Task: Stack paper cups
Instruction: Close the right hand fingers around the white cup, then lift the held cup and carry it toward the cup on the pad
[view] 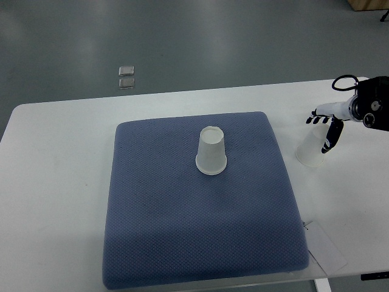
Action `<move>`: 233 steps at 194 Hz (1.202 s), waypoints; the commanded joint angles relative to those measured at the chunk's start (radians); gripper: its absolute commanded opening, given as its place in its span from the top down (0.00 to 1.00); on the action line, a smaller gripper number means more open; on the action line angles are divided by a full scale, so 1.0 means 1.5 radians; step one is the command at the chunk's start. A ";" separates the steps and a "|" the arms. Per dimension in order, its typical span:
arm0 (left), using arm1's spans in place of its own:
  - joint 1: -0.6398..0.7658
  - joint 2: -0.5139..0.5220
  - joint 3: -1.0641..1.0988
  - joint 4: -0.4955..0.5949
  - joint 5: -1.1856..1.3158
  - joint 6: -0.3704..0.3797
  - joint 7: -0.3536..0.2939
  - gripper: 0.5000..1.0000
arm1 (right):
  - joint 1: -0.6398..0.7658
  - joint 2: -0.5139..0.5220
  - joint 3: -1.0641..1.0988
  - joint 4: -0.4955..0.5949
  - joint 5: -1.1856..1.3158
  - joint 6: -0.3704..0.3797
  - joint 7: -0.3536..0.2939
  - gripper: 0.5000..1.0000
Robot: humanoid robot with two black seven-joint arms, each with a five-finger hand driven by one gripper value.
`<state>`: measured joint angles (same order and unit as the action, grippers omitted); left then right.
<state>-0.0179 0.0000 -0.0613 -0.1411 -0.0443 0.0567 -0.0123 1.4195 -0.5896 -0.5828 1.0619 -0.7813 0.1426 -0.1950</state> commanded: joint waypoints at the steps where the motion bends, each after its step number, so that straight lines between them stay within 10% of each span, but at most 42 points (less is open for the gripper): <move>1: 0.000 0.000 0.000 0.000 0.000 0.000 0.000 0.00 | -0.003 0.000 0.000 0.000 -0.001 -0.002 0.000 0.21; 140: 0.000 0.000 0.000 0.000 0.000 0.000 0.000 0.00 | -0.012 0.008 0.000 -0.012 -0.004 -0.003 0.002 0.69; 233: 0.000 0.000 0.000 0.000 0.000 0.000 0.000 0.00 | 0.057 -0.022 0.013 -0.001 0.003 0.047 0.002 0.71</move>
<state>-0.0182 0.0000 -0.0613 -0.1411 -0.0445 0.0568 -0.0123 1.4589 -0.5971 -0.5670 1.0514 -0.7762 0.1743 -0.1914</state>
